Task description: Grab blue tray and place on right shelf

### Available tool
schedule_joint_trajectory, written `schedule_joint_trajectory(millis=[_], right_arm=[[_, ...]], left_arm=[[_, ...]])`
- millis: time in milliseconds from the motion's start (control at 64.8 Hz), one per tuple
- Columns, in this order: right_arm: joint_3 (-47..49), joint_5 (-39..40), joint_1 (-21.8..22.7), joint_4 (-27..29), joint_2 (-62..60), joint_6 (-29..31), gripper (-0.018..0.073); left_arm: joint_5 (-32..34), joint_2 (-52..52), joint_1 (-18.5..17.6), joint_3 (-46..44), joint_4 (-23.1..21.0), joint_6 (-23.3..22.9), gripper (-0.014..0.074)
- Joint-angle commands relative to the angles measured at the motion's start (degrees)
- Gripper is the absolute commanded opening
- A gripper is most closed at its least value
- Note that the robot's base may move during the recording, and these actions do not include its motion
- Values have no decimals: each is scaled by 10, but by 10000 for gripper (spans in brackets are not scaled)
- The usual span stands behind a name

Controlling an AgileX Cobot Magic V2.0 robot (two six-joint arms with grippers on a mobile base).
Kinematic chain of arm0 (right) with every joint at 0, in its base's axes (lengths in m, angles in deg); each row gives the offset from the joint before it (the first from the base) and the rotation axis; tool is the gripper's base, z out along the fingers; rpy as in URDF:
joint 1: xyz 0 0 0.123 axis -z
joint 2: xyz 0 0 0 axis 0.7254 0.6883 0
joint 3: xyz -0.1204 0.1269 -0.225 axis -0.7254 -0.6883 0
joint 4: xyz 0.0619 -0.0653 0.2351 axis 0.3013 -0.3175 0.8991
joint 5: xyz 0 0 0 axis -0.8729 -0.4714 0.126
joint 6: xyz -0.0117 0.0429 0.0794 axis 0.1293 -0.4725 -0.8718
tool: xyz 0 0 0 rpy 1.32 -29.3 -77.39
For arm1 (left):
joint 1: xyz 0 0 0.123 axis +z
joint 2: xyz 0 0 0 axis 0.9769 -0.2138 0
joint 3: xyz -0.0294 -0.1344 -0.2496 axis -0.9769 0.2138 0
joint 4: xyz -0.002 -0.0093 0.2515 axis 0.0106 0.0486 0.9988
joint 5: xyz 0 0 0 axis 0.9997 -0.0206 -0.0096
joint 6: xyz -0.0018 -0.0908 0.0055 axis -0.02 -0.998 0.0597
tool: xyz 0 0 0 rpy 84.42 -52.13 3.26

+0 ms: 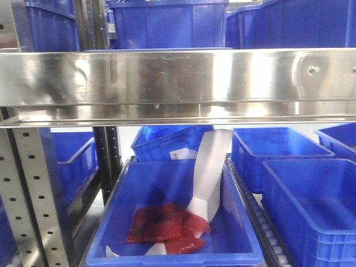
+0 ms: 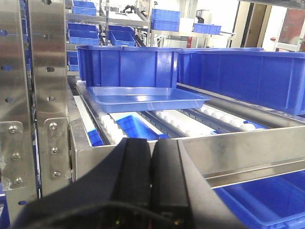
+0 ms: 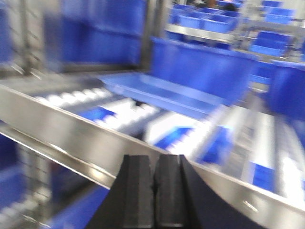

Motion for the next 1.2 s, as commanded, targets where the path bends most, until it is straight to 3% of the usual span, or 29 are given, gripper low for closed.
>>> schedule_joint_trajectory(millis=[0,46,77,185,293,401,602,1188], right_arm=[[-21,67,49,110,-21,128,52],[-52,100,87,154,-39,167,52],[-71,121,111,154,-51,173,52],[-127,157,191,154,-102,169,52],[-162,151,232,154,-159,135,52],[-187,137,239,154,-217,111,52],[-193,37,239,154,-261,111,52],[-192,40,239,154,-261,111,52]], left_arm=[[45,-6,-4,-16,6,-3,-31],[45,-6,-4,-16,6,-3,-31],[45,-6,-4,-16,6,-3,-31],[45,-6,-4,-16,6,-3,-31],[45,-6,-4,-16,6,-3,-31],[45,-6,-4,-16,6,-3,-31],[45,-8,-4,-16,6,-3,-31],[45,-8,-4,-15,6,-3,-31]])
